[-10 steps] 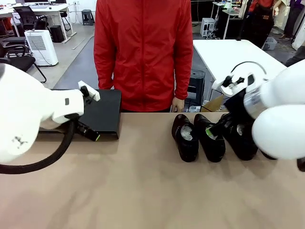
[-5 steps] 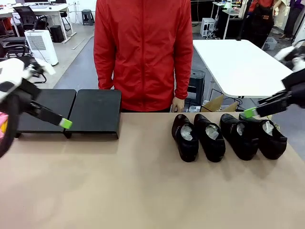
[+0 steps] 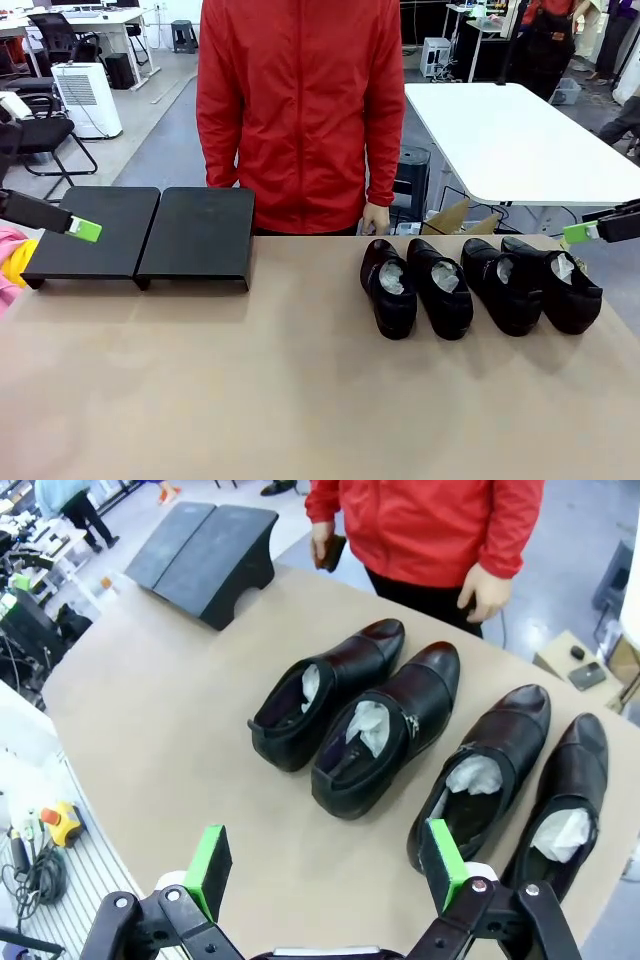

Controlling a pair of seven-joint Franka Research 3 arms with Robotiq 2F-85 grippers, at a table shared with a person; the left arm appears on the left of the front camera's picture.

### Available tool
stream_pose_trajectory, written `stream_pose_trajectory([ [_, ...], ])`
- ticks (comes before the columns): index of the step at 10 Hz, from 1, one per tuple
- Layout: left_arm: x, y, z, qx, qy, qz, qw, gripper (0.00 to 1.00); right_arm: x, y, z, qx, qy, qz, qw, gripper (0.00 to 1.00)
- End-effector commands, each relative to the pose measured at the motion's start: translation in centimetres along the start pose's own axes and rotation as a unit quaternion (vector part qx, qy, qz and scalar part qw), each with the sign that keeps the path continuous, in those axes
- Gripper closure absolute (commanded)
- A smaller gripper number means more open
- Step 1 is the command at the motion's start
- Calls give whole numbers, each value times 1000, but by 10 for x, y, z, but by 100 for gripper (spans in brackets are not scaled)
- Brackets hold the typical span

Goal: Organize the shoes by placing them on the stand.
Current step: Pick up one Shoe and place it in the middle of the table.

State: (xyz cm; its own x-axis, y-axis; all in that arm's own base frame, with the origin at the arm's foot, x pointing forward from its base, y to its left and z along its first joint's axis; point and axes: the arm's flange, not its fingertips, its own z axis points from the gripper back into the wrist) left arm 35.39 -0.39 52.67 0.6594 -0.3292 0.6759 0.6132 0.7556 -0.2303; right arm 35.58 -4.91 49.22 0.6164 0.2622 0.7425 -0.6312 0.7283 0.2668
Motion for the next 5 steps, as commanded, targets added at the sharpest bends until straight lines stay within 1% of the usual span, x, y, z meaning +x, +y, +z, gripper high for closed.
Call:
stream_pose_trajectory([
  [1, -8, 6, -8, -34, -6, -10, 999, 0, 8, -4, -5, 12, 11, 15, 1000, 0],
  [2, -6, 10, -9, -43, -11, -2, 999, 0, 8, -1, -7, 15, 10, 20, 1000, 0],
  [3, -3, 16, -13, -44, -20, 43, 998, 0, 10, -2, -12, -27, 13, -8, 1000, 0],
  [4, -3, 1, -4, -20, -2, 2, 1000, 0, 2, 1, -7, 7, 12, 3, 1000, 0],
  [5, -3, 1, -4, -20, -2, 2, 1000, 0, 2, 1, -7, 7, 12, 3, 1000, 0],
])
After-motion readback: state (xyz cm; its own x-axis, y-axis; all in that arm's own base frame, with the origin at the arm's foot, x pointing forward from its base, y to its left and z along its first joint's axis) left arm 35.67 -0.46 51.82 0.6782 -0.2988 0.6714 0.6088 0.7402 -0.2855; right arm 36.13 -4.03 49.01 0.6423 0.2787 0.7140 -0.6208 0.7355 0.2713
